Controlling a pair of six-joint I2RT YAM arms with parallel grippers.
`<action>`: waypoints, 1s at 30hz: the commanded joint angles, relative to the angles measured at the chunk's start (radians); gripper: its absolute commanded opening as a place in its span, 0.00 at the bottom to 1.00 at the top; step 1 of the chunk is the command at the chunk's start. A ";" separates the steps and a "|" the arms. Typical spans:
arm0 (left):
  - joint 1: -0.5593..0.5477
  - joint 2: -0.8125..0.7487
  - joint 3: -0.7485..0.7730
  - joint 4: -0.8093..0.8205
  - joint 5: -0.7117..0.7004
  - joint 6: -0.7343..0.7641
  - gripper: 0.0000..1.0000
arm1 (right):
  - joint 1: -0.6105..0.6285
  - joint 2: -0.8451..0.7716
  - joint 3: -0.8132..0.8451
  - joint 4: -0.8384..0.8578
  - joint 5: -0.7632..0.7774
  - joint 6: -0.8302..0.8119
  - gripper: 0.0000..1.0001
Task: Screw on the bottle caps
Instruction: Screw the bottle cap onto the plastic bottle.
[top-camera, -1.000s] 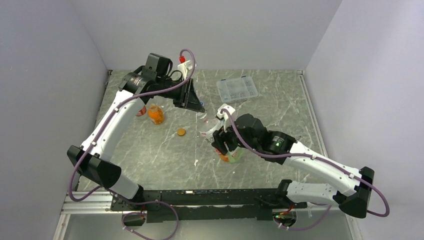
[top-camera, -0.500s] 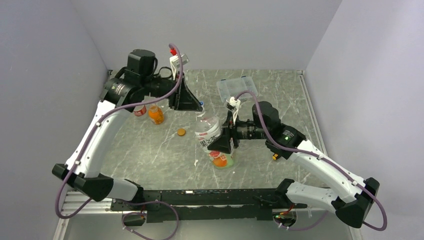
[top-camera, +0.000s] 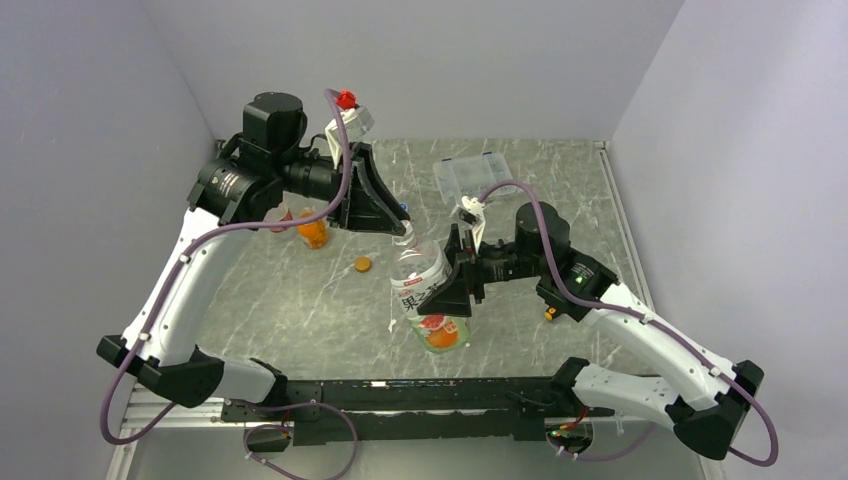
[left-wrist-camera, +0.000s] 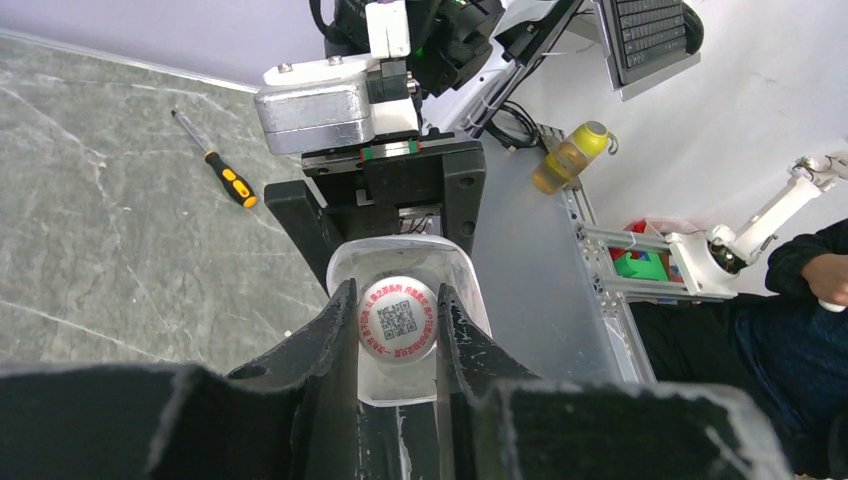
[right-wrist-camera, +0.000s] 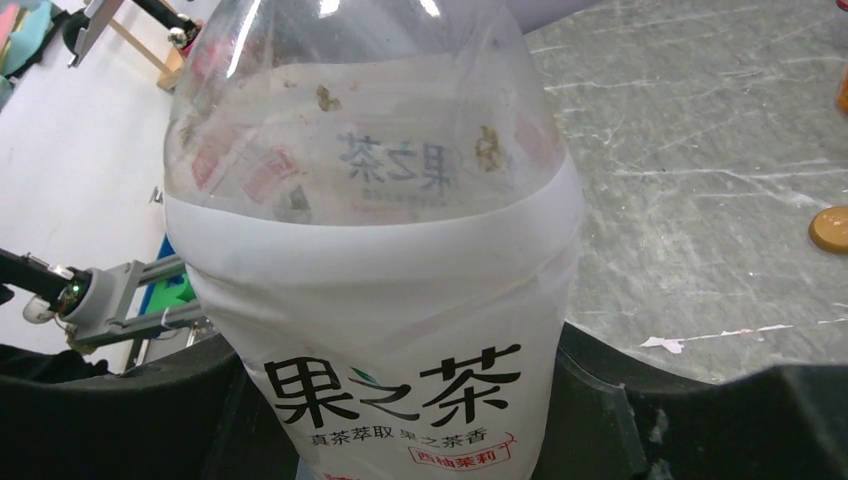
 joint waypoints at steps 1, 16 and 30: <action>-0.055 0.053 0.018 -0.123 0.056 0.046 0.24 | 0.011 -0.035 0.113 0.256 0.014 -0.052 0.36; -0.055 0.047 0.058 -0.117 0.030 0.061 0.68 | 0.010 -0.046 0.134 0.212 0.019 -0.083 0.36; -0.046 -0.043 0.068 -0.105 -0.481 -0.031 0.99 | 0.013 -0.105 0.108 0.020 0.465 -0.190 0.36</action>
